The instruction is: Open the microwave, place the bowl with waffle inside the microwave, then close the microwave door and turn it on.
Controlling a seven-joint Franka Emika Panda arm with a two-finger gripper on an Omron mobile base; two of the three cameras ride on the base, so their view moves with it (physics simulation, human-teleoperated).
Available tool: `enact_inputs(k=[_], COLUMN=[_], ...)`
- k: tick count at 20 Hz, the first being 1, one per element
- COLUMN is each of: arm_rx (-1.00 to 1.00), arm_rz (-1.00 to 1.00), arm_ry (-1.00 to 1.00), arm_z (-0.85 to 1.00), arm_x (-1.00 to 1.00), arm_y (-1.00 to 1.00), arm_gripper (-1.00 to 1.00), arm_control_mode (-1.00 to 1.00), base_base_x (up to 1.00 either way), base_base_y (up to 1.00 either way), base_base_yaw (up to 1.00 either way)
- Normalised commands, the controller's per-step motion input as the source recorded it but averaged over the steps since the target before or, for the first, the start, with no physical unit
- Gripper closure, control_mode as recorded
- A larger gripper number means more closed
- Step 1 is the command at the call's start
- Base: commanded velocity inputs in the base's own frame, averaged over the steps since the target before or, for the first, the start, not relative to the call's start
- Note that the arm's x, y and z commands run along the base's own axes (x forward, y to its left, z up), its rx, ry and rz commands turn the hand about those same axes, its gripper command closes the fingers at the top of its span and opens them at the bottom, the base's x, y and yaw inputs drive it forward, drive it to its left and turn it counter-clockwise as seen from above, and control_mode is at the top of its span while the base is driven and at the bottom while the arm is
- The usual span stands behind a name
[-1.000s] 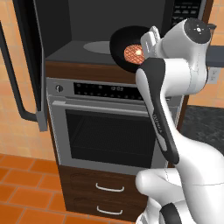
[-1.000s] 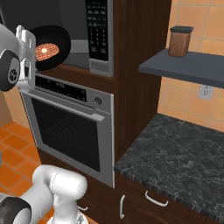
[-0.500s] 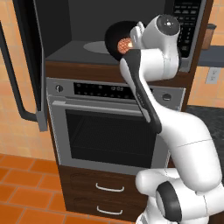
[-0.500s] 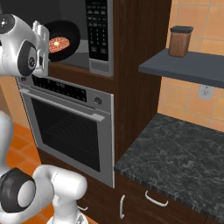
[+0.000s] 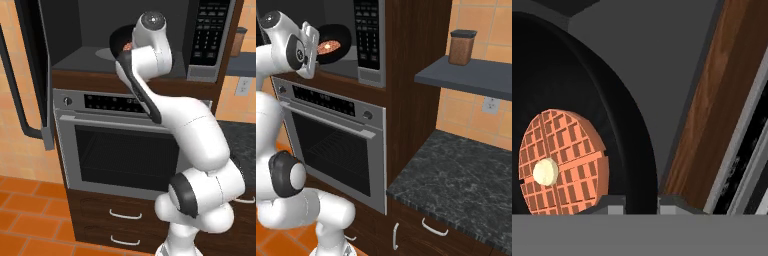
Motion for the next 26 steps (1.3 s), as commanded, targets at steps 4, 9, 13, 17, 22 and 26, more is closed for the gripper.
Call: enact_inputs(k=[4,9,13,17,22,26], arm_rx=[0.00,0.00,0.00,0.00,0.03,0.04], arm_rz=[-0.04,-0.03,-0.02,-0.01,-0.03,-0.03], arm_ry=[0.07,0.06,0.03,0.00,0.00,0.00], arm_z=[0.20,0.10,0.00,-0.07,-0.38,-0.35], arm_x=[0.77,0.78,0.69,0.59,0.28,0.28], arm_y=[0.11,0.00,0.00,-0.03,-0.16,-0.18], arm_gripper=[1.00,1.00,1.00,1.00,1.00,1.00], arm_control_mode=[-1.00,-1.00,-1.00,-1.00,-1.00,-1.00], base_base_x=[0.00,0.00,0.00,0.00,0.00,0.00], base_base_y=[0.00,0.00,0.00,0.00,0.00,0.00], base_base_yaw=[0.00,0.00,0.00,0.00,0.00,0.00])
